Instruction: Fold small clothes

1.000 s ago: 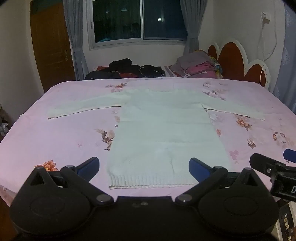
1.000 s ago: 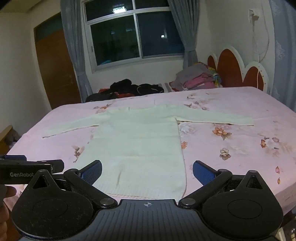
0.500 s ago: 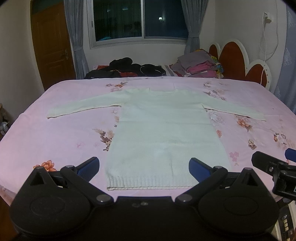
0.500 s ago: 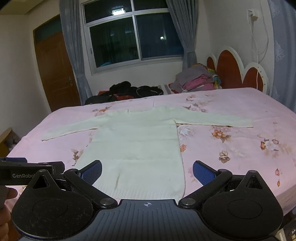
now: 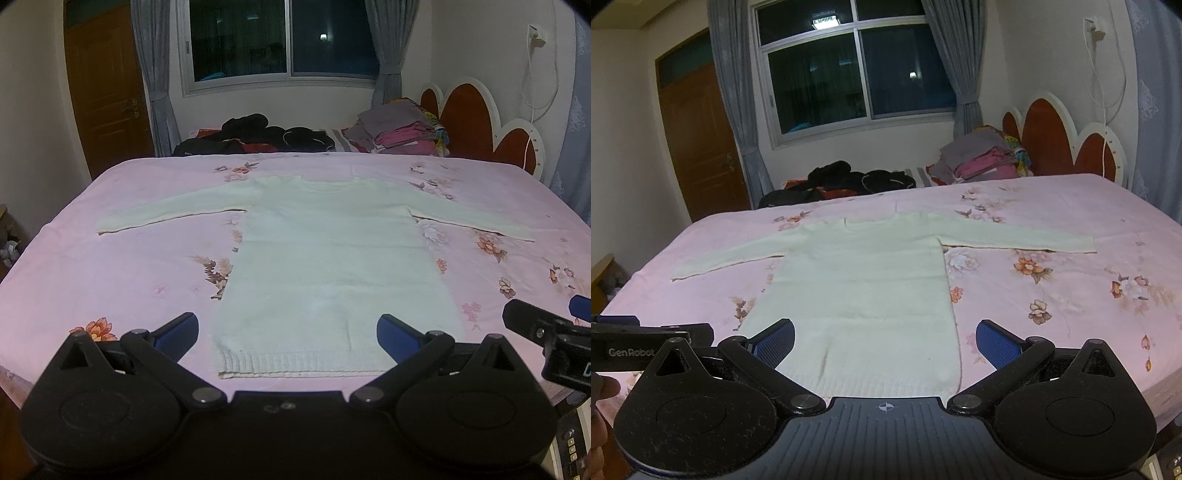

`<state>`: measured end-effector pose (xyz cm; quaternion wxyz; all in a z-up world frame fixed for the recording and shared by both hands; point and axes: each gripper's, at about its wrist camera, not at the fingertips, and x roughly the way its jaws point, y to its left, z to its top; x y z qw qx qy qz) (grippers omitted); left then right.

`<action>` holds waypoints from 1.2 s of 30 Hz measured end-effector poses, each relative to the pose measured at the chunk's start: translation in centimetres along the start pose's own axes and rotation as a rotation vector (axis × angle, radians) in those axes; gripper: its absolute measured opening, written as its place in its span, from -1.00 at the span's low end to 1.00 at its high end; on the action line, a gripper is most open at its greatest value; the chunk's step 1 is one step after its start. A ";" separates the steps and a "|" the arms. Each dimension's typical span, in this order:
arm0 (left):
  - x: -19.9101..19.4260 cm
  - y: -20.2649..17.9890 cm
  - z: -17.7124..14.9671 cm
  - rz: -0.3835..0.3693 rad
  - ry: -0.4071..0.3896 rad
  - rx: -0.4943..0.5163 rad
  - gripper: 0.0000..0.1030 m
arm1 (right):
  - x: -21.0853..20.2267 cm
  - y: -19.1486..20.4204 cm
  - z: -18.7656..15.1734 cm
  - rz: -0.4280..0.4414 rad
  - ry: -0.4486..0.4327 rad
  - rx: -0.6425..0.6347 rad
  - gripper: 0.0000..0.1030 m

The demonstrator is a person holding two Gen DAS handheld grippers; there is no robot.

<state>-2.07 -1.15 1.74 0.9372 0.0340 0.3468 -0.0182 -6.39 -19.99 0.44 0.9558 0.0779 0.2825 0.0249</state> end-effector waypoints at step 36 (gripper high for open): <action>1.1 1.1 0.7 0.011 0.023 -0.014 1.00 | 1.3 0.0 -0.2 -0.005 0.009 0.010 1.00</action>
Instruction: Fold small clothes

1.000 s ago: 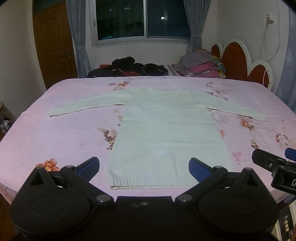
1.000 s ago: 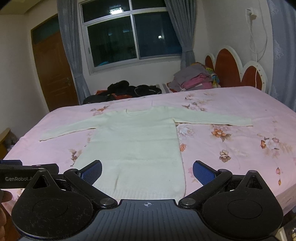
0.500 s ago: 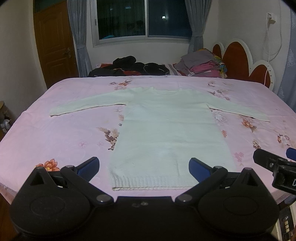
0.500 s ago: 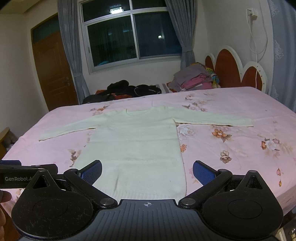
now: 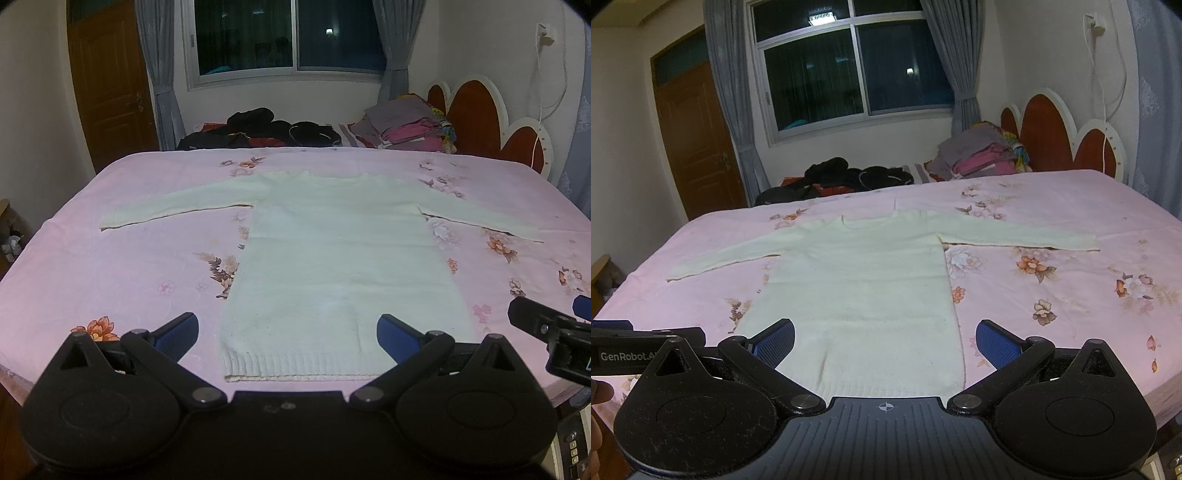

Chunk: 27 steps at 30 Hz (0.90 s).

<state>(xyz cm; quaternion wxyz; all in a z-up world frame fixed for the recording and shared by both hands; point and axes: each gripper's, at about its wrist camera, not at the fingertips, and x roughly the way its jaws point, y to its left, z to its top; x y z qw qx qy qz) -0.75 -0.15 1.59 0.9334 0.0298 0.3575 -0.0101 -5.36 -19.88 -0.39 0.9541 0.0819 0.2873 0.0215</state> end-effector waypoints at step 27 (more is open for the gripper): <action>6.4 0.5 3.3 0.008 0.036 0.023 1.00 | 5.6 -1.0 1.7 -0.062 0.012 0.023 1.00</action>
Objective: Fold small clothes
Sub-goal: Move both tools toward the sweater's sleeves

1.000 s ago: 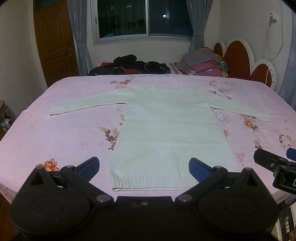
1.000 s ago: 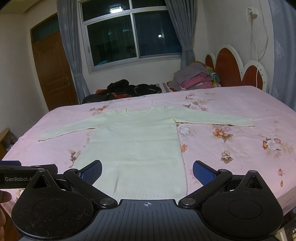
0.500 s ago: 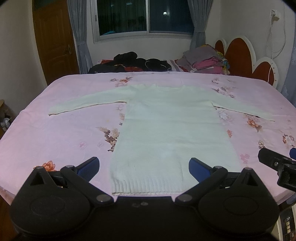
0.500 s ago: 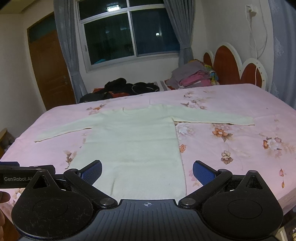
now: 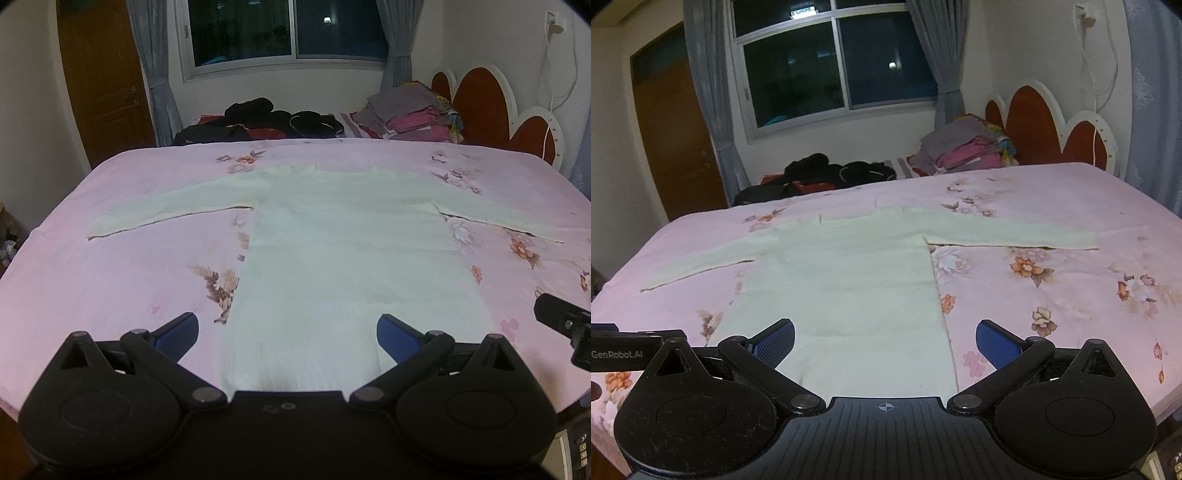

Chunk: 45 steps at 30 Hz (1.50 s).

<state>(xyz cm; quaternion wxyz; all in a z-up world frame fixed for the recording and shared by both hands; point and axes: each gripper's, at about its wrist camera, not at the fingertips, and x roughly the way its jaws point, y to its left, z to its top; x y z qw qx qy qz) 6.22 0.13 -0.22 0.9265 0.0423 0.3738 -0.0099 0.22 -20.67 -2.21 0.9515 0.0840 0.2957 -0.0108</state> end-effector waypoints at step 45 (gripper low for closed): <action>23.2 -2.7 12.1 0.001 0.063 0.028 0.95 | 23.1 -15.9 9.9 -0.262 0.050 0.158 0.99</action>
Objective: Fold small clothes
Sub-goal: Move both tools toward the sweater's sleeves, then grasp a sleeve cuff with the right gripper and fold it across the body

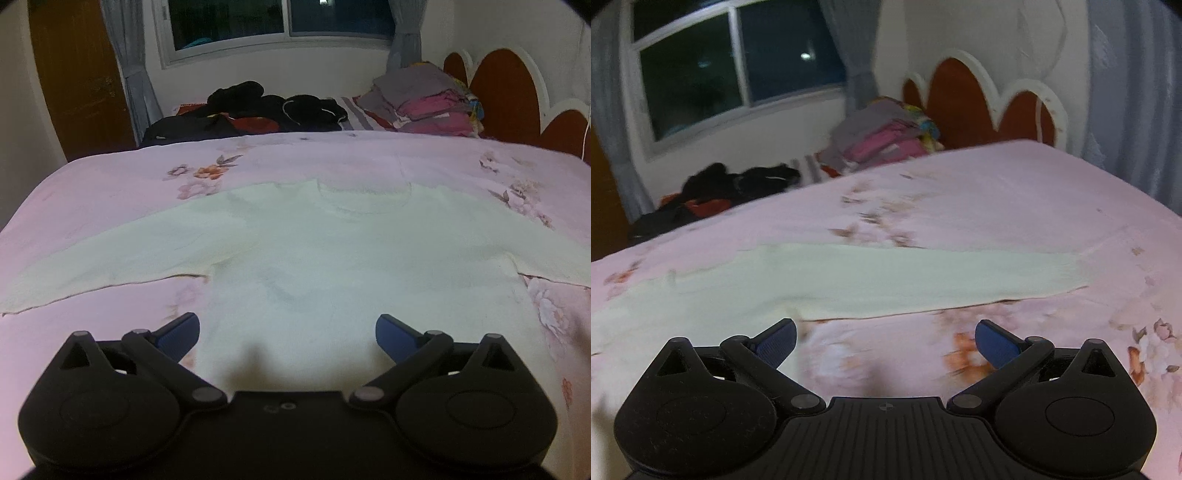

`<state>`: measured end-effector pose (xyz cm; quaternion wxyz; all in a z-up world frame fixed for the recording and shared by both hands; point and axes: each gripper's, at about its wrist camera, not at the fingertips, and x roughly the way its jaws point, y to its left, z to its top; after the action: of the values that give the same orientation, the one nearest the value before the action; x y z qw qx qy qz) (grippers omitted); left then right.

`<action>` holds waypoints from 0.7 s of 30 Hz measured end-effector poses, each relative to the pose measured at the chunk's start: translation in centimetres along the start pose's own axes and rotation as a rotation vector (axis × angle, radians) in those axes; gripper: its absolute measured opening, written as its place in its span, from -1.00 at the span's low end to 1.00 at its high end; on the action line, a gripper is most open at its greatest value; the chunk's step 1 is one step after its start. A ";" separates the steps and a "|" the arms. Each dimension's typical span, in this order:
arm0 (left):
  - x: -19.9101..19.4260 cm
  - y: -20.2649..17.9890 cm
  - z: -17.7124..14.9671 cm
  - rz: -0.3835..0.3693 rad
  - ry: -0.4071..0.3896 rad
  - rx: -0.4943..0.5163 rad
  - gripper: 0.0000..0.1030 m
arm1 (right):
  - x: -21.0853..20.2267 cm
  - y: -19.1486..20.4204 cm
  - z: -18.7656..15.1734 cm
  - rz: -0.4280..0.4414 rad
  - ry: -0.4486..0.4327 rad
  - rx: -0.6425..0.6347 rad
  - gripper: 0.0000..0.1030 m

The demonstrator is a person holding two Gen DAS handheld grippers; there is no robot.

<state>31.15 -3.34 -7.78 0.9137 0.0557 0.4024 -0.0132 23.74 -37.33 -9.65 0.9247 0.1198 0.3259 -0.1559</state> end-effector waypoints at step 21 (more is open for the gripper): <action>5.2 -4.9 2.0 0.060 0.062 0.028 0.61 | 12.6 -17.4 3.5 -0.239 0.089 0.302 -0.21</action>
<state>35.77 -8.29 -10.73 0.8998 0.0810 0.4285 0.0106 28.62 -57.20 -17.13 0.8559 0.2244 0.3511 -0.3064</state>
